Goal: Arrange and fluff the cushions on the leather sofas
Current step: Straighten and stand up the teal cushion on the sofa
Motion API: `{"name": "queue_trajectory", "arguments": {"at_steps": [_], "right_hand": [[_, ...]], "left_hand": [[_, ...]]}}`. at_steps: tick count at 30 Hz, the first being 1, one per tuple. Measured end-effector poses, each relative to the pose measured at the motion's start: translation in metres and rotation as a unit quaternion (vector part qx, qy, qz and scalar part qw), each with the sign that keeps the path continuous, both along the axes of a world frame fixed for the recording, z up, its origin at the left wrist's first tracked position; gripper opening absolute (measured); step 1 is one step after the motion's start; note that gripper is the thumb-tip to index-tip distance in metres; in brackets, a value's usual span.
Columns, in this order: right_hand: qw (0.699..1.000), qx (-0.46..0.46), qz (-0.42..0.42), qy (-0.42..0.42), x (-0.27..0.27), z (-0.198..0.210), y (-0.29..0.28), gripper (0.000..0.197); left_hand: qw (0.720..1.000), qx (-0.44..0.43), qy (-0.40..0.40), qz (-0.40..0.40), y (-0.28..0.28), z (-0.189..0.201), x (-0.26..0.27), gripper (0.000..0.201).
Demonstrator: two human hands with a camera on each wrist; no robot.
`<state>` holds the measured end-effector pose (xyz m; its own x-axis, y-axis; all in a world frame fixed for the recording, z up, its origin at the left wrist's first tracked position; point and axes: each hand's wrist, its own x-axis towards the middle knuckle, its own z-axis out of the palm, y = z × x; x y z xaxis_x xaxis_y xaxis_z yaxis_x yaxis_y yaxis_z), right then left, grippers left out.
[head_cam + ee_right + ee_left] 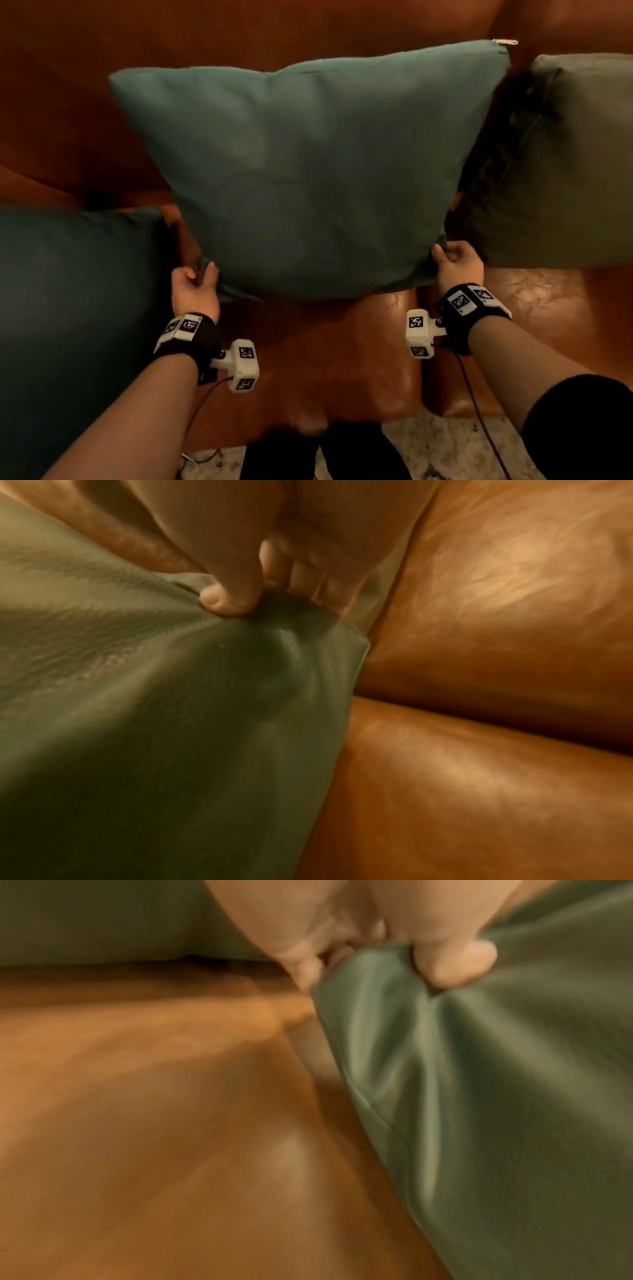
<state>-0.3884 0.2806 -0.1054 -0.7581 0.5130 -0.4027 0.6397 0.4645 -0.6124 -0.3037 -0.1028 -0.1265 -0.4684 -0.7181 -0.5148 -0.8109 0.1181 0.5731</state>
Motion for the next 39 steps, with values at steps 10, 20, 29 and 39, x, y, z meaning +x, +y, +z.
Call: {"name": "queue_trajectory", "arguments": {"at_steps": [10, 20, 29, 39], "right_hand": [[0.989, 0.081, 0.036, -0.117, 0.004, -0.008, 0.012, 0.021], [0.987, 0.081, -0.078, -0.112, 0.004, -0.014, 0.023, 0.012], [0.914, 0.074, 0.306, 0.255, 0.025, 0.119, -0.056, 0.031], [0.775, 0.320, 0.524, 0.154, -0.062, 0.104, -0.115, 0.062]], "left_hand": [[0.998, -0.003, -0.045, -0.053, 0.005, -0.004, 0.005, 0.028], [0.997, 0.023, -0.030, -0.063, -0.002, -0.016, 0.023, 0.015], [0.882, -0.141, 0.216, -0.395, 0.037, 0.115, 0.009, 0.009], [0.743, -0.381, 0.060, -0.547, 0.064, 0.130, -0.113, 0.063]]}}
